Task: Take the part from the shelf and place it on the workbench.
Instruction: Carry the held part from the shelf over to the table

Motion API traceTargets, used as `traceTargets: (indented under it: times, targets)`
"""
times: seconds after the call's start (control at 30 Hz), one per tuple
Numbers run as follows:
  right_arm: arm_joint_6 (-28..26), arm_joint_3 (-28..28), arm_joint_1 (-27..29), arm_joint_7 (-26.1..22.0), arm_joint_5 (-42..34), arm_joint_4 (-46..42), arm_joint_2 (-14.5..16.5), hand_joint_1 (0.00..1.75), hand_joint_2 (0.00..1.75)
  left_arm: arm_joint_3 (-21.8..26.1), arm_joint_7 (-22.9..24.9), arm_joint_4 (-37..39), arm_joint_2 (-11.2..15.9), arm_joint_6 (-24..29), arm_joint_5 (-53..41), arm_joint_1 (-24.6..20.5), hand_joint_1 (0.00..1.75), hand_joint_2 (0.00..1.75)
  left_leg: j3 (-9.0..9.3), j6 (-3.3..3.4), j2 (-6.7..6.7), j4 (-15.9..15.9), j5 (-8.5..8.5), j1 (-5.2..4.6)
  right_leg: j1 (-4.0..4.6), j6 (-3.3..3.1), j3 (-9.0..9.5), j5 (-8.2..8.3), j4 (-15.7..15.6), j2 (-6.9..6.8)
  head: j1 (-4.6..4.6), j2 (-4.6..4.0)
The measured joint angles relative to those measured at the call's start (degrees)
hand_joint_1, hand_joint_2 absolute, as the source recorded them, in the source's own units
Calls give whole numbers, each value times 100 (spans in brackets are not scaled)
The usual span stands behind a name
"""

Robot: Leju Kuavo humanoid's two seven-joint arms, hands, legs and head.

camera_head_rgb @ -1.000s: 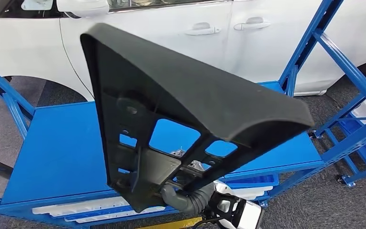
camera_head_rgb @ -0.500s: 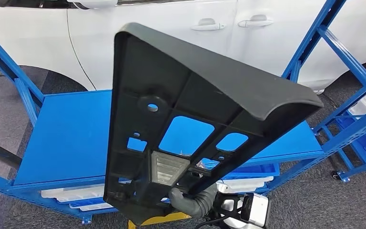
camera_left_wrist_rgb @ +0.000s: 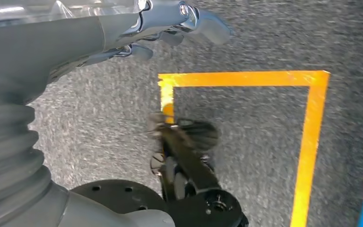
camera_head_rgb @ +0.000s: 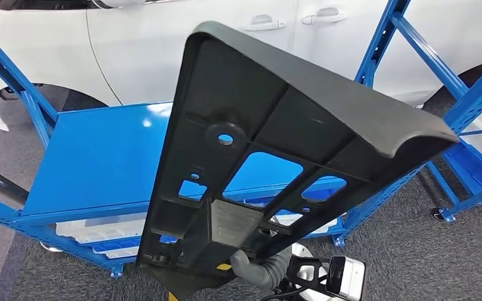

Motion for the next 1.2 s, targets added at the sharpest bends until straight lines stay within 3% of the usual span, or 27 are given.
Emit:
traceTargets:
  times: [0.03, 0.1, 0.13, 0.2, 0.27, 0.3, 0.33, 0.37, 0.43, 0.47, 0.5, 0.53, 0.6, 0.67, 0.7, 0.77, 0.8, 0.83, 0.87, 0.93, 0.97, 1.0, 1.03, 1.07, 1.1, 1.13, 1.2]
  targets:
    - [24, -23, 11, 0, -10, -1, 4, 175, 175, -2, 0, 0, 8, -4, 1, -1, 0, 175, 160, 9, 0, -58, 138, 0, 11, 4, -90, 53, 24, -2, 1, 0]
    - [59, -75, 38, 0, -20, -23, 20, 175, 175, -5, 0, 0, 26, -16, 1, -10, 0, 175, 737, 58, -1, -721, 356, -9, 30, 25, -247, 149, 81, 0, 0, 0]
    - [78, -100, 49, -1, -24, -46, 31, 175, 175, -8, -1, 0, 38, -21, 1, -17, 0, 175, 1048, 87, -2, -1171, 332, -22, 39, 46, -299, 189, 108, 1, 2, 0]
    - [135, -147, 69, -1, -27, -96, 47, 175, 175, -17, -4, 0, 61, -25, 5, -36, 0, 175, 1377, 144, -5, -1726, 199, -65, 37, 109, -339, 276, 126, -7, -1, 0]
    - [197, -197, 95, -1, -27, -134, 51, 175, 175, -31, -8, 2, 76, -25, 28, -45, 0, 175, 1356, 210, 5, -1808, 261, -82, 16, 182, -352, 361, 111, -11, -12, 0]
    - [218, -229, 114, 0, -26, -151, 53, 175, 175, -36, -9, 3, 81, -24, 43, -51, 0, 175, 1315, 254, 19, -1824, 325, -75, 6, 215, -384, 315, 145, 1, -17, 0]
    - [233, -261, 132, 0, -24, -166, 53, 175, 175, -39, -8, 4, 86, -22, 57, -56, 0, 175, 1258, 299, 35, -1841, 401, -62, -2, 245, -441, 159, 260, 15, -4, 0]
    - [241, -298, 148, 0, -21, -178, 53, 175, 175, -42, -8, 4, 86, -21, 65, -60, 0, 175, 1181, 330, 51, -1853, 481, -47, -13, 274, -525, -104, 492, 27, 8, 0]
    - [243, -355, 174, -1, -15, -190, 52, 175, 175, -44, -7, 5, 90, -20, 69, -64, 0, 175, 1002, 356, 64, -1844, 624, -52, -41, 328, -714, -685, 1228, 35, 32, 0]
    - [247, -379, 188, -1, -15, -192, 52, 175, 175, -46, -7, 6, 91, -19, 69, -63, 0, 175, 906, 351, 67, -1833, 695, -52, -57, 354, -761, -818, 1572, 34, 34, 0]
    - [253, -398, 201, -1, -15, -192, 51, 175, 175, -49, -7, 6, 92, -17, 69, -63, 0, 175, 809, 343, 69, -1816, 761, -52, -72, 373, -739, -803, 1772, 34, 36, 0]
    - [260, -414, 210, -2, -14, -192, 51, 175, 175, -53, -7, 7, 93, -16, 69, -63, 0, 175, 714, 330, 70, -1791, 820, -51, -88, 385, -624, -677, 1772, 33, 39, 0]
    - [272, -442, 214, -2, -12, -192, 50, 175, 175, -74, -7, 7, 93, -17, 69, -64, 0, 175, 541, 292, 68, -1722, 915, -49, -116, 384, -86, -416, 1158, 34, 39, 0]
    - [281, -460, 216, -1, -9, -196, 51, 175, 175, -99, -7, 7, 95, -21, 69, -66, 0, 175, 430, 234, 62, -1656, 990, -57, -102, 338, 474, -455, 339, 39, 35, 0]
    - [293, -471, 219, -1, -10, -199, 50, 175, 175, -109, -7, 7, 96, -22, 74, -66, 0, 175, 402, 199, 59, -1646, 1034, -61, -82, 301, 604, -518, 112, 43, 41, 0]
    - [327, -495, 228, -2, -18, -204, 49, 175, 175, -125, -7, 9, 99, -22, 87, -56, 0, 175, 363, 123, 56, -1664, 1137, -50, -57, 201, 578, -484, 11, 41, 54, -1]
    - [343, -504, 228, -2, -23, -205, 49, 175, 175, -131, -8, 11, 99, -22, 96, -48, 0, 175, 325, 91, 53, -1646, 1113, -37, -59, 149, 528, -418, -6, 31, 61, -1]
    - [358, -509, 228, -1, -28, -205, 50, 175, 175, -134, -8, 13, 99, -22, 100, -39, 0, 175, 272, 65, 49, -1557, 981, -24, -65, 94, 463, -341, -25, 20, 52, -1]
    - [370, -512, 229, 0, -33, -205, 52, 175, 175, -136, -9, 15, 100, -22, 104, -31, 0, 175, 200, 43, 46, -1361, 741, -14, -72, 51, 384, -256, -45, 9, 43, -1]
    - [407, -518, 235, 0, -38, -205, 56, 175, 175, -137, -16, 15, 101, -22, 110, -29, 0, 175, 45, 13, 44, -681, 138, -8, -47, 7, 207, -110, -39, 2, 24, 0]
    - [422, -524, 239, 0, -38, -205, 56, 175, 175, -137, -21, 15, 103, -21, 116, -29, 0, 175, 1, 1, 44, -324, -35, -7, -33, 4, 112, -40, -30, 1, 23, 0]
    - [434, -531, 242, 0, -37, -205, 56, 175, 175, -137, -26, 15, 105, -21, 121, -29, 0, 175, 16, -3, 44, -87, -63, -8, -21, 5, 13, 27, -15, -1, 24, 0]
    - [441, -538, 245, 0, -37, -205, 56, 175, 175, -138, -30, 15, 105, -20, 126, -29, 0, 175, 116, 1, 44, -29, 35, -8, -13, 10, -90, 91, 7, -1, 23, 0]
    - [442, -548, 247, 0, -37, -205, 57, 175, 175, -138, -32, 15, 106, -20, 128, -31, 0, 175, 311, 12, 44, -176, 198, -9, -7, 20, -190, 150, 32, -1, 24, 0]
    - [442, -558, 250, 0, -37, -207, 60, 175, 175, -139, -34, 15, 107, -19, 130, -36, 0, 175, 593, 33, 42, -499, 331, -10, -4, 33, -277, 206, 61, 0, 23, 0]
    - [443, -572, 256, 0, -37, -213, 66, 175, 175, -140, -37, 15, 109, -16, 132, -46, 0, 175, 916, 55, 41, -939, 353, -21, 6, 54, -351, 256, 87, 2, 22, 0]
    - [447, -607, 275, 0, -33, -234, 85, 175, 175, -142, -46, 15, 117, -8, 138, -63, 0, 175, 1366, 103, 36, -1634, 233, -51, 13, 112, -423, 361, 108, -4, 26, 0]
